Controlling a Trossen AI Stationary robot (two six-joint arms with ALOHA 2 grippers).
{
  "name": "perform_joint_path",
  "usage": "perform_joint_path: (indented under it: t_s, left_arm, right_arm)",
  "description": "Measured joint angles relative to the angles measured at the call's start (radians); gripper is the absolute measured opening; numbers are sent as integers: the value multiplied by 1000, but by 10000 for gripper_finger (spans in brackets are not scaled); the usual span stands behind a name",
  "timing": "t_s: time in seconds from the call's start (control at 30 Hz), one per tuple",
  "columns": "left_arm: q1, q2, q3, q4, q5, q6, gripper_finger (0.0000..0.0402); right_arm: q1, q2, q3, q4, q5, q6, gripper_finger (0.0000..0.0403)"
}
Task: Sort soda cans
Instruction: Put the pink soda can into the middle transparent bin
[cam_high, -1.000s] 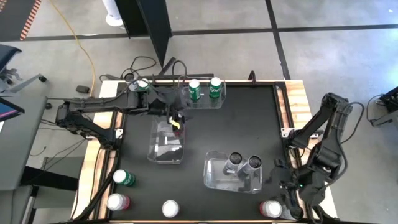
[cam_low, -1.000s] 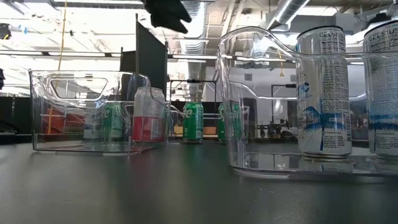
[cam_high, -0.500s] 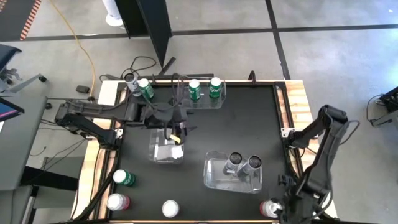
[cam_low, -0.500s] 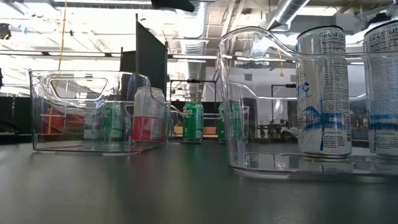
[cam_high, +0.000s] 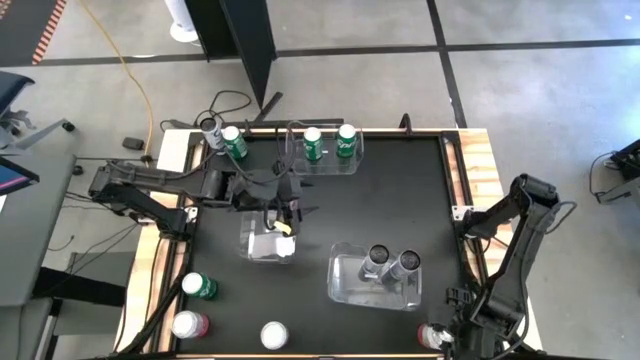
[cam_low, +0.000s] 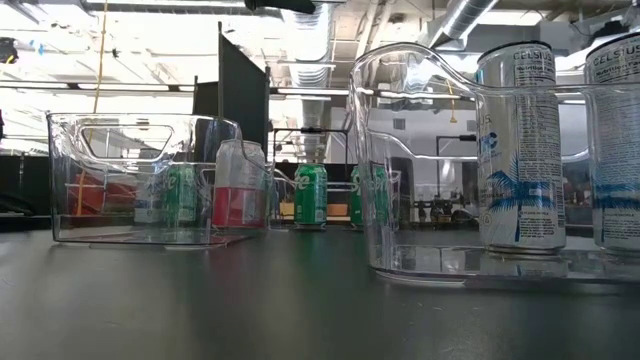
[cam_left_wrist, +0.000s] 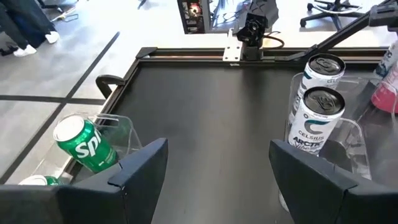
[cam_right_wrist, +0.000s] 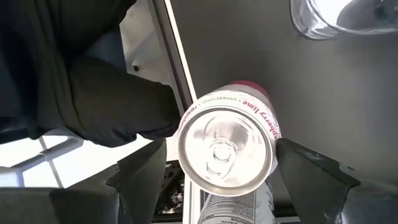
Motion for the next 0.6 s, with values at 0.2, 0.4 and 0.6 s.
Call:
perform_joint_path:
  t_s: [0.2, 0.4, 0.6]
  left_arm:
    - [0, 0, 0, 2, 0, -12, 277]
    - [0, 0, 0, 1, 0, -21, 277]
    - [0, 0, 0, 2, 0, -19, 277]
  right_arm:
    - [0, 3, 0, 4, -5, 22, 332]
    - [0, 26, 0, 0, -8, 13, 370]
    - [0, 68, 0, -5, -9, 10, 389]
